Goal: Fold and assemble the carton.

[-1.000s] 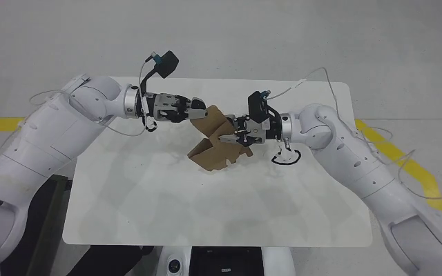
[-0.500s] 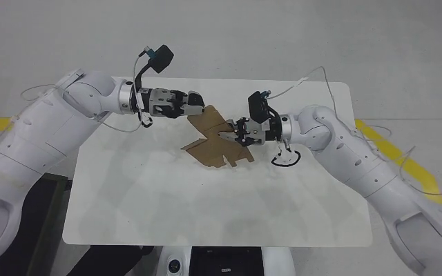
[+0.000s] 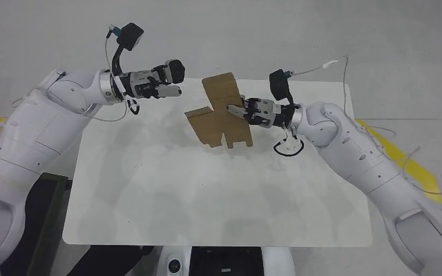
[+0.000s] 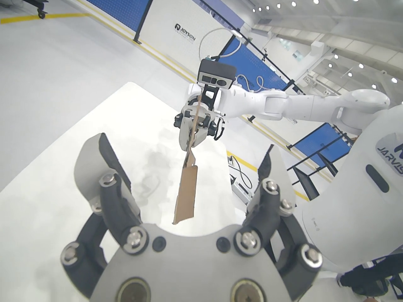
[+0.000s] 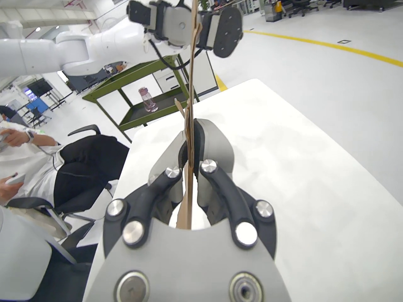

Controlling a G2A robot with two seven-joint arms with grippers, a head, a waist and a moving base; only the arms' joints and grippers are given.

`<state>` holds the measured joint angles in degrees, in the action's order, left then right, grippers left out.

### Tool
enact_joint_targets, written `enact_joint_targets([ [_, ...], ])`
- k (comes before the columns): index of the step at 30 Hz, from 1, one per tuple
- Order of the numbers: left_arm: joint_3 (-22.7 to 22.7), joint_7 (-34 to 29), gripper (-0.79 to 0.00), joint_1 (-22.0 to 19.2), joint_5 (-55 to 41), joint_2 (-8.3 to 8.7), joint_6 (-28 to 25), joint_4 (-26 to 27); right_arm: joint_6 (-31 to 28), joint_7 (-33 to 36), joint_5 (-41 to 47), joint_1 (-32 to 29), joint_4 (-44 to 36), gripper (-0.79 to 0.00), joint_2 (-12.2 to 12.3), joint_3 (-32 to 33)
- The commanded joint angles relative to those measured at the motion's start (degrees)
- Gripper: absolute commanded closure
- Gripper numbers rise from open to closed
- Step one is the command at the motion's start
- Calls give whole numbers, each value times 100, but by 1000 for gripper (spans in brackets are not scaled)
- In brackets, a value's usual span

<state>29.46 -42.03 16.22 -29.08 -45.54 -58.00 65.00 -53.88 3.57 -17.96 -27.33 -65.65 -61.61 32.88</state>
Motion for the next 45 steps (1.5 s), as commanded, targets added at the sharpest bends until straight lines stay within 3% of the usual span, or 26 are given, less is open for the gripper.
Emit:
enact_joint_targets([
  [1,145,50,-785,140,70,-8,0,-39,278,-66,173,-56,-64,0,-15,101],
  [12,707,249,-785,831,656,-140,0,97,1383,-473,550,-467,-656,0,-83,655],
  [23,979,156,-785,1231,729,-373,0,127,1550,-740,600,-799,-885,0,-218,941],
  [33,1109,-311,-785,1369,242,-612,0,-191,1527,-788,634,-956,-949,0,-359,1126],
  [36,1157,-425,-542,1369,57,-678,0,-294,1512,-758,641,-982,-948,0,-403,1162],
  [40,1155,-425,-339,1372,-40,-751,0,-384,1500,-739,642,-1005,-929,0,-466,1205],
  [45,1135,-425,-286,1358,-118,-803,0,-455,1507,-730,603,-1041,-880,0,-538,1266],
])
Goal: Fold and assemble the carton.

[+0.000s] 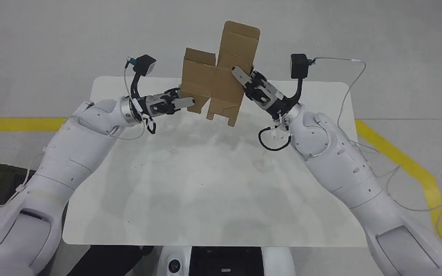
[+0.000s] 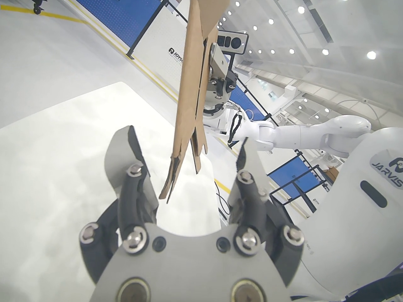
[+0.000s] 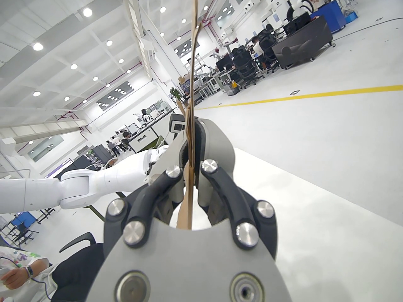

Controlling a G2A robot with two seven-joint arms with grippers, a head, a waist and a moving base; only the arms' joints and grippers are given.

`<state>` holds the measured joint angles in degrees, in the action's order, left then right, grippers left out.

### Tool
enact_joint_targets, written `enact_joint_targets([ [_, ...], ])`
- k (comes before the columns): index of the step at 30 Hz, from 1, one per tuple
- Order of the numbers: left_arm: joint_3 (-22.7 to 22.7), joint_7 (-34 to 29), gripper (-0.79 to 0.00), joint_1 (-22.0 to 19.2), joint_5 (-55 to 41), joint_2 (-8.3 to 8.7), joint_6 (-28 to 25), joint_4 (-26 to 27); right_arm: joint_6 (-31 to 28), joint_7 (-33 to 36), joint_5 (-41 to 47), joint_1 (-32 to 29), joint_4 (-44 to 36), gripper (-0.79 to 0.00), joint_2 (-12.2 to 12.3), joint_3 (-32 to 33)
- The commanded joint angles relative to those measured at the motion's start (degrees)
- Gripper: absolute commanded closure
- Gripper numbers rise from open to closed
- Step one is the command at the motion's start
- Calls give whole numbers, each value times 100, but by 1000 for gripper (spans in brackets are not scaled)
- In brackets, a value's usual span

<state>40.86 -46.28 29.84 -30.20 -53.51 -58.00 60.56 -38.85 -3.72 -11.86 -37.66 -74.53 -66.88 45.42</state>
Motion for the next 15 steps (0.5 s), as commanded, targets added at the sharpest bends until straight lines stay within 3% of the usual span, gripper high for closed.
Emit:
enact_joint_targets([
  [1,-8,0,-243,-8,-11,-12,0,-20,10,-2,-11,-16,14,0,-25,28],
  [2,-12,0,-203,-7,-23,-18,0,-28,12,-2,-21,-24,17,0,-38,44],
  [4,-20,0,-34,-11,-43,-25,0,-41,8,1,-44,-42,30,0,-61,79],
  [5,-25,0,0,-12,-58,-29,0,-46,6,2,-55,-52,33,0,-72,96],
  [11,-68,0,0,-23,-159,-38,0,-64,-9,40,-89,-108,65,0,-132,213],
  [12,-81,-1,0,-27,-182,-38,0,-61,-7,53,-93,-116,66,-286,-142,229],
  [13,-94,-1,0,-34,-205,-36,0,-66,-12,57,-94,-127,69,-785,-151,249],
  [15,-125,-1,0,-53,-245,-30,0,-99,-27,48,-114,-154,96,-785,-164,309],
])
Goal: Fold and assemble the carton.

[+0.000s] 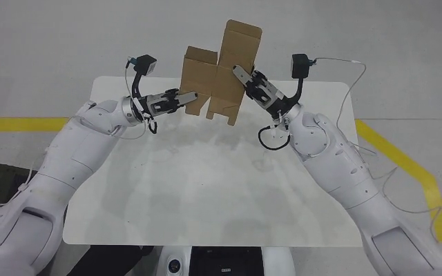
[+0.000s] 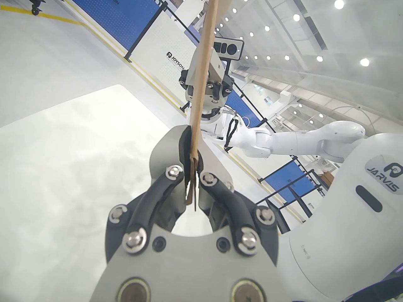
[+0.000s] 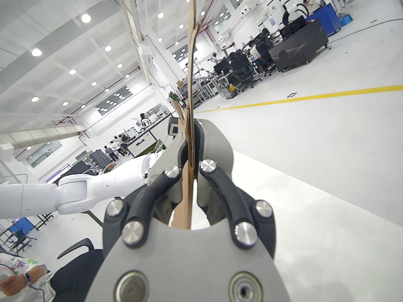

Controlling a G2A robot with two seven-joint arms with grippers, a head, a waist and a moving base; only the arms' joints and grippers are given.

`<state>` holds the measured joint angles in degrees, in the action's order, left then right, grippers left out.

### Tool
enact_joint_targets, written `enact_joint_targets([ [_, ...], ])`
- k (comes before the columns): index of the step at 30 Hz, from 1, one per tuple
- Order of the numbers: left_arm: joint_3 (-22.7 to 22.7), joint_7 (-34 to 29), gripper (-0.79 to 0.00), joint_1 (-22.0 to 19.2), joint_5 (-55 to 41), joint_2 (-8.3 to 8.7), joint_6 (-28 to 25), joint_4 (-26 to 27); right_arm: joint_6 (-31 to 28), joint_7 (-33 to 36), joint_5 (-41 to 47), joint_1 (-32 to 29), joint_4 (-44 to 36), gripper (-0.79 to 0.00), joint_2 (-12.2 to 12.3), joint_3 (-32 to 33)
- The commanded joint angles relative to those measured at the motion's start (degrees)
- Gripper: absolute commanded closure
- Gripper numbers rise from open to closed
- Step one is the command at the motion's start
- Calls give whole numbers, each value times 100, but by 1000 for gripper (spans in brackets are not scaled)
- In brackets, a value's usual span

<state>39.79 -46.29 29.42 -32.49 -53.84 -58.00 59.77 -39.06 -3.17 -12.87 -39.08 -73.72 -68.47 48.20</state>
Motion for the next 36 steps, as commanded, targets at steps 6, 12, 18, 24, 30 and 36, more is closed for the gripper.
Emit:
enact_joint_targets([
  [6,-88,-329,0,-166,-224,42,329,-199,-57,130,-516,-144,112,-785,52,362],
  [12,-62,-1031,0,-306,-647,143,1030,-184,-177,668,-1122,-380,34,-785,227,890],
  [18,46,-1770,0,-391,-794,294,1769,-49,-744,1753,-1262,-558,-109,-785,407,1245],
  [24,89,-2151,0,-329,-612,449,2149,238,-1022,3208,-320,-595,-74,-785,528,1290],
  [30,40,-2355,0,-199,-529,595,2352,605,-1074,4512,1284,-627,47,-785,597,1116],
  [36,-42,-2442,0,-99,-495,740,2440,921,-1125,5133,2110,-653,233,-785,652,1107],
])
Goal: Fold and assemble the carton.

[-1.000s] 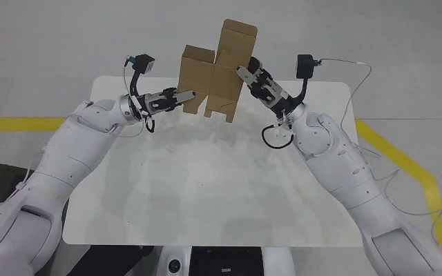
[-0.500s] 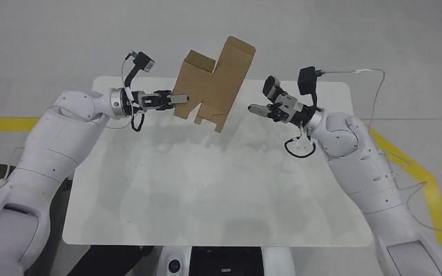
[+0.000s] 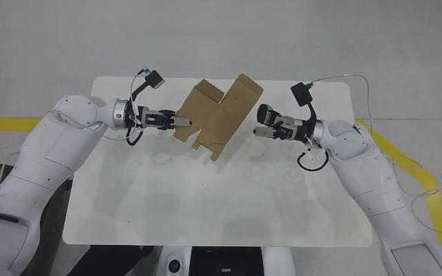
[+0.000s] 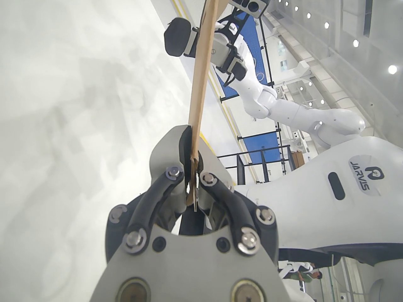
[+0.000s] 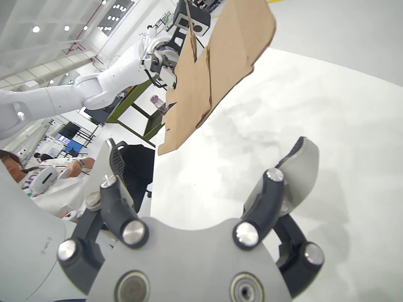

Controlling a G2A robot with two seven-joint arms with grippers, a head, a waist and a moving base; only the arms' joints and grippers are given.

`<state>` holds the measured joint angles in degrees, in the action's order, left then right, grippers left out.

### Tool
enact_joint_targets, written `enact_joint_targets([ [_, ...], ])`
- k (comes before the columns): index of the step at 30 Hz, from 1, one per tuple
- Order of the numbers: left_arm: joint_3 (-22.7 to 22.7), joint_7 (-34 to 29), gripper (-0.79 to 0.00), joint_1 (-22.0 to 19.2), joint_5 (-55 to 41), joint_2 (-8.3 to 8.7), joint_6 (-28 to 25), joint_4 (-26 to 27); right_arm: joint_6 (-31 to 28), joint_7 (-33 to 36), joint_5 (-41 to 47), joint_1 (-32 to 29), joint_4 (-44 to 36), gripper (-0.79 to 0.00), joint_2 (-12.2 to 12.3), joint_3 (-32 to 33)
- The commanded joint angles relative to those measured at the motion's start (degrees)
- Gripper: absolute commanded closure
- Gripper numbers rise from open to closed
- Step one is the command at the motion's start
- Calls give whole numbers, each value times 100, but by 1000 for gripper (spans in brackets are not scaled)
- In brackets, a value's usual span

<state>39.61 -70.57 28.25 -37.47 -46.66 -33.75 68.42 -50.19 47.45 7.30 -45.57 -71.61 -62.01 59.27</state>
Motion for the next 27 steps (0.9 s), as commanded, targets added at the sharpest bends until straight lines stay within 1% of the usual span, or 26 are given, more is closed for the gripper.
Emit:
enact_joint_targets([
  [1,-49,-34,0,30,1,42,35,120,-35,88,224,-18,43,-785,8,2],
  [8,-245,-186,0,92,-51,169,186,417,-118,330,498,5,186,-785,9,-88],
  [16,-419,-328,0,98,-261,229,329,577,-159,506,636,81,329,-785,-8,-275],
  [17,-436,-342,0,95,-285,232,343,593,-160,504,647,81,333,-748,-6,-301],
  [19,-471,-385,0,89,-330,236,386,627,-178,487,676,86,340,-551,1,-335],
  [20,-490,-404,0,85,-335,237,405,640,-177,488,684,88,342,-440,6,-354],
  [21,-510,-419,0,83,-335,238,420,646,-179,486,694,91,339,-382,11,-370],
  [26,-620,-443,0,57,-262,239,443,661,-169,496,748,101,279,-323,49,-470],
  [27,-637,-437,0,47,-254,239,438,658,-170,495,766,104,268,-302,58,-489],
])
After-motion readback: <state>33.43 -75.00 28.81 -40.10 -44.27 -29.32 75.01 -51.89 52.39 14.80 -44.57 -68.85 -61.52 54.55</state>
